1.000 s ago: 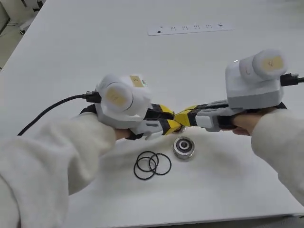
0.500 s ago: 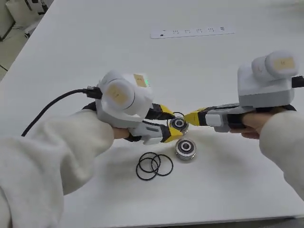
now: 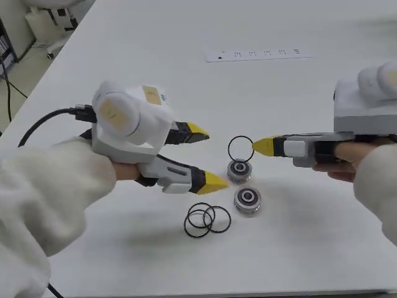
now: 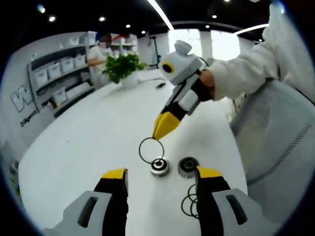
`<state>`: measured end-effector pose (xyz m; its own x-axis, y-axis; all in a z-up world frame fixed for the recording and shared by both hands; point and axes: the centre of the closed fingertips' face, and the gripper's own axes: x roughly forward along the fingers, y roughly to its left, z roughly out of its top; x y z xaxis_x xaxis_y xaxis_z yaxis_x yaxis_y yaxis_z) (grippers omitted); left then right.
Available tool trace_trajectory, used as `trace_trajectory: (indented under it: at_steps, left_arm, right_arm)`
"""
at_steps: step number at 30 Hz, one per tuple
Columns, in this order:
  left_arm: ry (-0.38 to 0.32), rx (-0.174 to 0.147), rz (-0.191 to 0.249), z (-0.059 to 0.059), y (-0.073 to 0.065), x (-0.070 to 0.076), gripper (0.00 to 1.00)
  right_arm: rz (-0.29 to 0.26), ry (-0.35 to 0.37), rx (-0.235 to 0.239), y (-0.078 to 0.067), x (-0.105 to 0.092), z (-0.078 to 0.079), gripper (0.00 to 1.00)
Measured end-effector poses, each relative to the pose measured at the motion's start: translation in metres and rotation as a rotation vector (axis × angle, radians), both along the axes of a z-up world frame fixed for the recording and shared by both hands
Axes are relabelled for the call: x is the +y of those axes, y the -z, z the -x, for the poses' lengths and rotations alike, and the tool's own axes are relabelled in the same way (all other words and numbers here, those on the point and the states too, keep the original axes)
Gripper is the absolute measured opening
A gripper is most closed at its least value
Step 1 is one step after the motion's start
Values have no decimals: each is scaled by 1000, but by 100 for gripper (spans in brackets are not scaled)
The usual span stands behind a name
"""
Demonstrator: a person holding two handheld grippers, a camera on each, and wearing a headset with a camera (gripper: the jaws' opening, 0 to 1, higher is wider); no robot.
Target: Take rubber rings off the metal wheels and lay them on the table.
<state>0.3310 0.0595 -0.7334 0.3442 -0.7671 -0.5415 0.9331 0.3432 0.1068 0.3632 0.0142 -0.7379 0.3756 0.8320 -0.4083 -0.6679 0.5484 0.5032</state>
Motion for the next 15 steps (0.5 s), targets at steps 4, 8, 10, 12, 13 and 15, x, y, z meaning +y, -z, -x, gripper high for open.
trace_trajectory:
  at_steps: [4, 8, 10, 12, 13, 15]
  left_arm:
    - [-21, -23, 43, 4, -18, 8, 59]
    - [-46, -42, 74, 10, -33, 19, 66]
    - [-59, -56, 80, 14, -37, 27, 68]
    - [-73, -62, 88, 17, -41, 33, 71]
    - [-80, -66, 94, 21, -42, 38, 73]
    - [-88, -71, 103, 28, -45, 45, 77]
  right_arm:
    - [-17, -20, -12, -11, 6, 4, 0]
    - [-40, -46, -18, -20, 14, 10, 0]
    - [-51, -72, -13, -23, 19, 15, 0]
    - [-43, -103, -6, -22, 25, 22, 0]
    - [-33, -117, -4, -20, 27, 25, 0]
    - [-5, -160, 3, -14, 33, 34, 0]
